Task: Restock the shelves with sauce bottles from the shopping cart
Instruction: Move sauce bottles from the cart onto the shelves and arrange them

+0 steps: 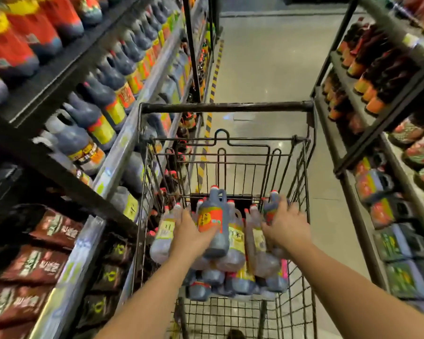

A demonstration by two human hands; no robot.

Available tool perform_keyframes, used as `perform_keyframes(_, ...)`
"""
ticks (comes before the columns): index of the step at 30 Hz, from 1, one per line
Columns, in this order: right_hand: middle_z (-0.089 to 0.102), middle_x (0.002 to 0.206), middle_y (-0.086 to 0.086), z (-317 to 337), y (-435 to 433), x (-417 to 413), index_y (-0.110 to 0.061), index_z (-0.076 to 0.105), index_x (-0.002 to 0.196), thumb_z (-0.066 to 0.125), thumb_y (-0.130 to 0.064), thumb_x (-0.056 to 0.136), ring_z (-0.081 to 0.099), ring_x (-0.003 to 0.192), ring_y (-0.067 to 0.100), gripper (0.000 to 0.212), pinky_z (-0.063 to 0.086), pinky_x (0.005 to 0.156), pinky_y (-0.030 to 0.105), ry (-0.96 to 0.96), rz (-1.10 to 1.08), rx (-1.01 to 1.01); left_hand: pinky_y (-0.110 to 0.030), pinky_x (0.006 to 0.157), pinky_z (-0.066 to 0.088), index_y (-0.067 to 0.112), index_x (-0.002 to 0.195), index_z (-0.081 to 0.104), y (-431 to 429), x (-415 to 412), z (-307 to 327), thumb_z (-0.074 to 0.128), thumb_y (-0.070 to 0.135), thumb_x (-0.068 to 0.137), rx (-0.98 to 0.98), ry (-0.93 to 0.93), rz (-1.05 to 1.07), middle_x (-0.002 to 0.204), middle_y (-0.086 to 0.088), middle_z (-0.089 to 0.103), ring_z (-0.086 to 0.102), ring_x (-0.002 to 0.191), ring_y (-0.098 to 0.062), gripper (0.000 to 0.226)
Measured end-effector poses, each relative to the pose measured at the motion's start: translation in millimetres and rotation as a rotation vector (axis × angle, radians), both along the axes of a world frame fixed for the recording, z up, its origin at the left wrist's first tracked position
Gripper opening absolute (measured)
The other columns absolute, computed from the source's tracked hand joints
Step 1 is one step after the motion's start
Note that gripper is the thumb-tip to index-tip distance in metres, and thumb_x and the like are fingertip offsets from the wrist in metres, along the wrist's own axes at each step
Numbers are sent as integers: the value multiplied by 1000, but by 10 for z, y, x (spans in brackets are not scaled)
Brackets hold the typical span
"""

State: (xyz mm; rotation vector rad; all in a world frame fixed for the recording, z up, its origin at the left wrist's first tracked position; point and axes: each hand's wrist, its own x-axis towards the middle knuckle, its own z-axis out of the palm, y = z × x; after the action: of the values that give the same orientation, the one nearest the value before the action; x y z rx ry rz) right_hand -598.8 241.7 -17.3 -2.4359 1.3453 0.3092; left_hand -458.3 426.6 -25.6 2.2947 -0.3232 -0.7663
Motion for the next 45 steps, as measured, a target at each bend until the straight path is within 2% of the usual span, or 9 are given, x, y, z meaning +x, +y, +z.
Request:
perform_keyframes(2, 27, 146, 23, -81, -75, 52, -16, 5, 151, 38, -68, 89, 37, 129, 42, 88, 40, 100, 48, 60, -10, 34, -45, 106, 39, 11, 153, 14, -167, 61, -157, 78, 60, 64, 23, 61, 2, 155, -12, 30, 38, 136, -30, 120)
perform_keyframes(6, 26, 147, 24, -214, -99, 173, -12, 3, 152, 36, -63, 92, 33, 131, 42, 85, 43, 96, 53, 148, -30, -4, -34, 83, 41, 15, 150, 15, -373, 136, -365, 80, 64, 61, 99, 124, -31, 142, -9, 43, 49, 109, -22, 121)
perform_keyframes(14, 23, 143, 34, -409, -26, 381, -8, 1, 152, 38, -35, 97, 33, 125, 45, 72, 47, 85, 54, 392, -30, -151, -41, 92, 43, 8, 147, 16, -637, 208, -483, 84, 64, 55, 369, 6, -56, 146, -13, 37, 42, 130, -34, 128)
perform_keyframes(24, 28, 137, 35, -358, -1, 362, 0, 10, 147, 49, -30, 91, 45, 111, 47, 75, 52, 74, 51, 444, 28, -169, -49, 85, 53, 18, 127, 33, -543, 120, -339, 83, 58, 55, 356, -7, -33, 120, -8, 54, 57, 106, -37, 97)
perform_keyframes(31, 32, 132, 19, -130, -31, 233, -13, 17, 142, 71, -43, 79, 56, 109, 41, 88, 56, 80, 47, 160, 67, -45, -43, 78, 55, 28, 124, 29, -273, -119, -255, 86, 47, 45, 76, -22, 31, 114, 2, 55, 61, 94, -26, 99)
perform_keyframes(34, 32, 132, 16, -70, 67, 142, -18, 17, 141, 80, -48, 68, 50, 115, 37, 102, 54, 85, 46, 51, 119, 12, -34, 75, 52, 33, 124, 25, -129, -215, -201, 89, 38, 45, -37, -16, 70, 111, 5, 52, 58, 92, -20, 102)
perform_keyframes(39, 40, 128, 12, 38, 246, -10, -29, 5, 145, 79, -49, 62, 49, 116, 34, 113, 53, 84, 43, -222, 112, 90, -8, 53, 40, 50, 104, 23, 227, -347, 5, 89, 33, 45, -243, -38, 157, 101, 24, 48, 55, 79, 13, 90)
perform_keyframes(43, 41, 127, 8, 239, 459, -99, -18, 20, 146, 83, -42, 54, 47, 116, 27, 114, 50, 88, 38, -450, 102, 152, -7, 63, 40, 49, 119, 33, 569, -419, 313, 86, 36, 39, -375, -57, 247, 110, 27, 49, 52, 87, 17, 97)
perform_keyframes(45, 40, 125, 6, 404, 608, -118, -19, 28, 140, 84, -38, 52, 47, 114, 25, 106, 49, 90, 35, -549, 111, 174, -5, 63, 42, 52, 115, 37, 760, -447, 499, 83, 38, 35, -451, -102, 274, 112, 27, 50, 52, 89, 22, 93)
